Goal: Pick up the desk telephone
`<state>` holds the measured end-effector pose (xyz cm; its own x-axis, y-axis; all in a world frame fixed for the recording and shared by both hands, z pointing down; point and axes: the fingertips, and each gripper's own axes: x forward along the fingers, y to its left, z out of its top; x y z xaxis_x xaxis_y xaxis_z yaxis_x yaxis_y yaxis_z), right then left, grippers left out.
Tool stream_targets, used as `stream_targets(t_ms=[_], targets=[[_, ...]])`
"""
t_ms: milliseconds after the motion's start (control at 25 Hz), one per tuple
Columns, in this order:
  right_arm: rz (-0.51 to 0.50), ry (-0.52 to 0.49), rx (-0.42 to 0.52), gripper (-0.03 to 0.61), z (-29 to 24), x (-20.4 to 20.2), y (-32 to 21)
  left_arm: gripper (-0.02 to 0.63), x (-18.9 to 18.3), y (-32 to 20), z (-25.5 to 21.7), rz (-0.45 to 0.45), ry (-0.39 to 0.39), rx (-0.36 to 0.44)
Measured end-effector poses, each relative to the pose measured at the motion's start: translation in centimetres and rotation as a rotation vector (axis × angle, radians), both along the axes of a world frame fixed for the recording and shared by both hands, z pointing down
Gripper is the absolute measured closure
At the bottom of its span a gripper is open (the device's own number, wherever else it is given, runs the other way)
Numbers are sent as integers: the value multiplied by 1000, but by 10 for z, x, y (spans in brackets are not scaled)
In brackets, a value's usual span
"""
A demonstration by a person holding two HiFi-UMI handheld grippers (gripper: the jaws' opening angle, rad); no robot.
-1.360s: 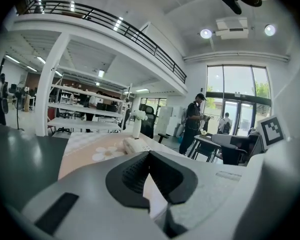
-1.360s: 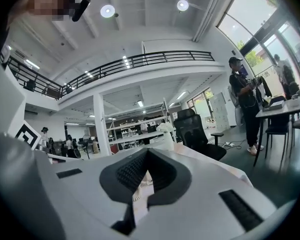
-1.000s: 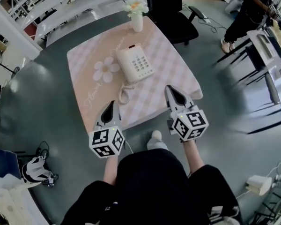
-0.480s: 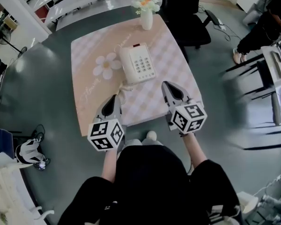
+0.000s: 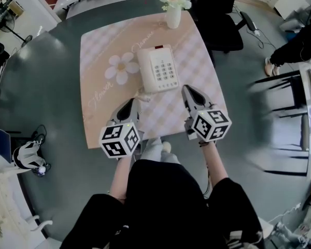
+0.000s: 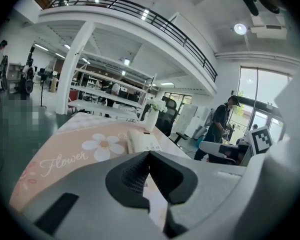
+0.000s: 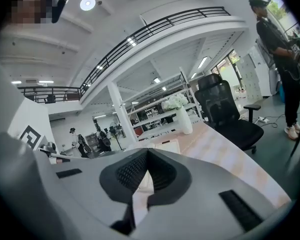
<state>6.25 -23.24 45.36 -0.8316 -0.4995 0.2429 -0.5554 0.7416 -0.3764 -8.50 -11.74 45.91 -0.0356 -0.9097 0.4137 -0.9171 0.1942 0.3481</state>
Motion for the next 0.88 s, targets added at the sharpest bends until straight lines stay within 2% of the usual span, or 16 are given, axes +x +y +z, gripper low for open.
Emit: stream_targets(t_ms=[360, 600, 880], targets=[[-4, 29, -67, 586, 28, -36, -47, 615, -26, -46, 35, 52, 108, -67], [8, 63, -98, 586, 46, -54, -72, 615, -33, -68, 57, 103, 141, -126], [-11, 76, -157, 586, 66, -71, -98, 602, -47, -89, 64, 79, 199, -130]])
